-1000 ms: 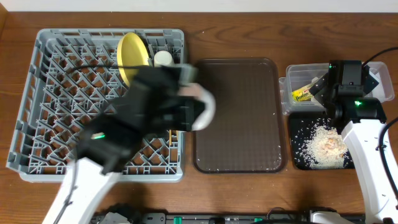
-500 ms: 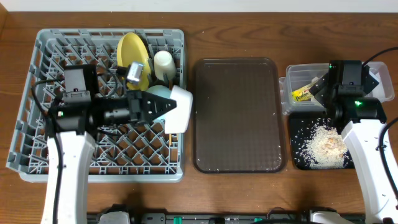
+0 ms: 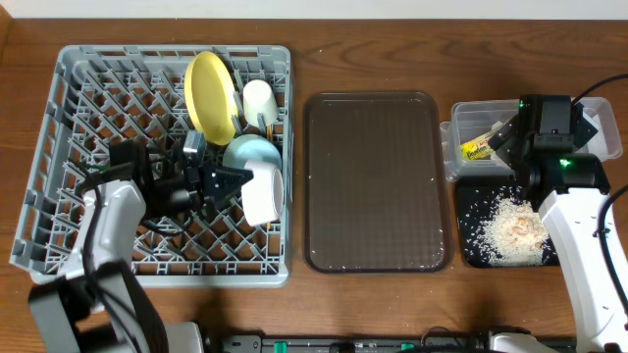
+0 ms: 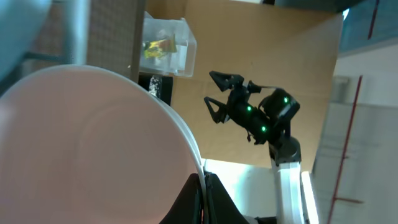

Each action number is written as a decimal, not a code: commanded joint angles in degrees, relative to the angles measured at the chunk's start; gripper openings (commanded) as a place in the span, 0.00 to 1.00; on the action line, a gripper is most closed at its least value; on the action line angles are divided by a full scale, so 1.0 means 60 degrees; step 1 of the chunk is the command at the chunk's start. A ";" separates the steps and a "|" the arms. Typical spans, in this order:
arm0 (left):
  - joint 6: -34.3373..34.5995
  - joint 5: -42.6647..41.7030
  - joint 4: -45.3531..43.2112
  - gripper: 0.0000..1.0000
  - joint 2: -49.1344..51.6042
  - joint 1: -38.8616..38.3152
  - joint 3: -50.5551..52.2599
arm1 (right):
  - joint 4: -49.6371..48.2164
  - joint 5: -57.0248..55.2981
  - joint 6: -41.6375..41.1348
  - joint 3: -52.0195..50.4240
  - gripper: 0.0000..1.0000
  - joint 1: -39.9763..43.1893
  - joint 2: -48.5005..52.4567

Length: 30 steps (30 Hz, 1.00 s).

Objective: Sort waste into correct bins and load items into the dishwasher rack
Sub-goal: 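Carry the white bowl left into the dish rack beside the blue bowl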

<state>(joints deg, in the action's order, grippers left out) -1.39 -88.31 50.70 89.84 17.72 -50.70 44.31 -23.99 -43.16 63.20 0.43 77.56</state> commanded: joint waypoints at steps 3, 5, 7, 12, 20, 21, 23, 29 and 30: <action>-0.0663 -0.0299 -0.0033 0.06 0.0714 0.0168 0.0113 | 0.0018 -0.0095 0.0069 0.0000 0.99 0.0058 0.0004; -0.0667 -0.0284 -0.0058 0.06 0.0794 0.0248 0.0113 | 0.0018 -0.0095 0.0069 0.0000 0.99 0.0058 0.0004; -0.0667 -0.0273 -0.0113 0.10 0.0794 0.0401 0.0109 | 0.0018 -0.0095 0.0069 0.0000 0.99 0.0058 0.0004; -0.0692 0.0710 -0.0095 0.15 0.0794 0.0962 0.0109 | 0.0018 -0.0095 0.0069 0.0000 0.99 0.0058 0.0004; -0.0692 0.1698 -0.0069 0.42 0.0794 0.1515 0.0091 | 0.0018 -0.0095 0.0069 0.0000 0.99 0.0058 0.0004; -0.0692 0.1712 -0.0073 0.44 0.0794 0.1570 0.0073 | 0.0015 -0.0095 0.0069 0.0000 0.99 0.0058 0.0004; -0.0692 0.1756 -0.0073 0.46 0.0790 0.1694 0.0007 | 0.0022 -0.0095 0.0069 0.0000 0.99 0.0062 0.0004; -0.0546 0.1847 -0.0058 0.50 0.0361 0.1858 -0.0350 | 0.0018 -0.0095 0.0069 0.0000 0.99 0.0062 0.0004; -0.0430 0.1916 -0.0058 0.51 0.0215 0.1858 -0.0423 | 0.0018 -0.0095 0.0069 0.0000 0.99 0.0058 0.0004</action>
<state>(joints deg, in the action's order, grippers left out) -4.54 -77.71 50.17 93.73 28.51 -50.78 44.34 -23.99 -43.16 63.20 0.43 77.56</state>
